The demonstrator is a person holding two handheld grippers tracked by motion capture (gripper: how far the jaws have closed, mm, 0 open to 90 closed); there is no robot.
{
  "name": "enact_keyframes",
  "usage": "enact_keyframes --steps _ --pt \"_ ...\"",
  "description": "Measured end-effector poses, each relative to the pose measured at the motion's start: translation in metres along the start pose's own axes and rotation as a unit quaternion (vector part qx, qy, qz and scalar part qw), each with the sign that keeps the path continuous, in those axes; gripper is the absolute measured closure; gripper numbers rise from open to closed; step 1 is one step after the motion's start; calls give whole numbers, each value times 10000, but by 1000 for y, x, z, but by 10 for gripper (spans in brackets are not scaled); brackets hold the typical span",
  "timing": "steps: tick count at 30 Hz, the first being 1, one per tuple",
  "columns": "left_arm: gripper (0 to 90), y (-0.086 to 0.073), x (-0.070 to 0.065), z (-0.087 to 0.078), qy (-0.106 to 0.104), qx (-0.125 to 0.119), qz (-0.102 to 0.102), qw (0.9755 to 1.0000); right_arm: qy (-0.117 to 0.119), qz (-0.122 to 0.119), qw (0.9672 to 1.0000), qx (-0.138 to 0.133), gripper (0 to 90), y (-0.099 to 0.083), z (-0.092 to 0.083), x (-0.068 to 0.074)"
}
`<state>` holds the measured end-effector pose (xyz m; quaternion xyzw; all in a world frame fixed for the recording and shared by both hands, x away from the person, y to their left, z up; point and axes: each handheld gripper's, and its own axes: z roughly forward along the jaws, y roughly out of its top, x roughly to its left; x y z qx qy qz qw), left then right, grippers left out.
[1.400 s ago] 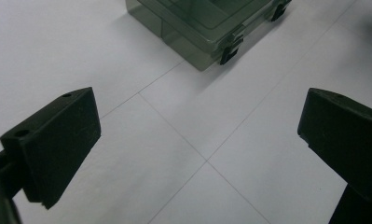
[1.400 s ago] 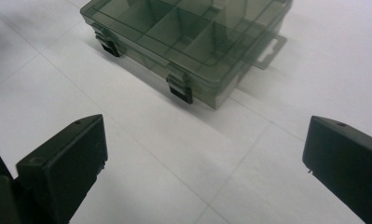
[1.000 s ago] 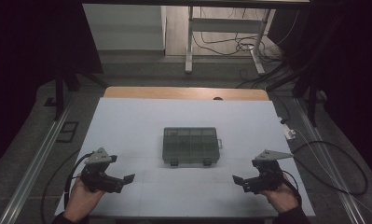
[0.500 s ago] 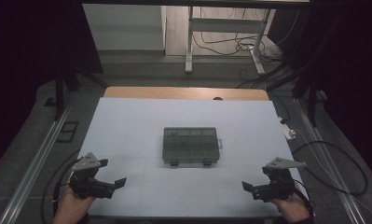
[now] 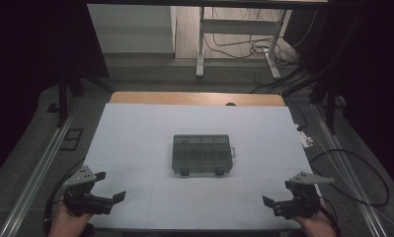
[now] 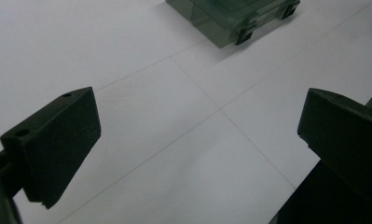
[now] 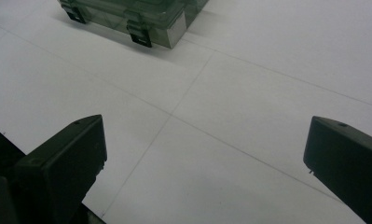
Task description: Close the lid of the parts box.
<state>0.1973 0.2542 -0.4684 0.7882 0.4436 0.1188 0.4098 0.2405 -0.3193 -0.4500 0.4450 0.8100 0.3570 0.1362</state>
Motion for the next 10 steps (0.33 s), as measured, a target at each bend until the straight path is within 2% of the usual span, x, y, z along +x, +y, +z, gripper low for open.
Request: enact_keyframes --steps 5,10 --pt "0 -1 -2 -2 76 77 61 9999 -76 57 10000 -5 0 -2 -3 0" --pt "0 0 -1 -1 70 84 13 9999 -101 143 9998 56 0 -3 -3 -2"
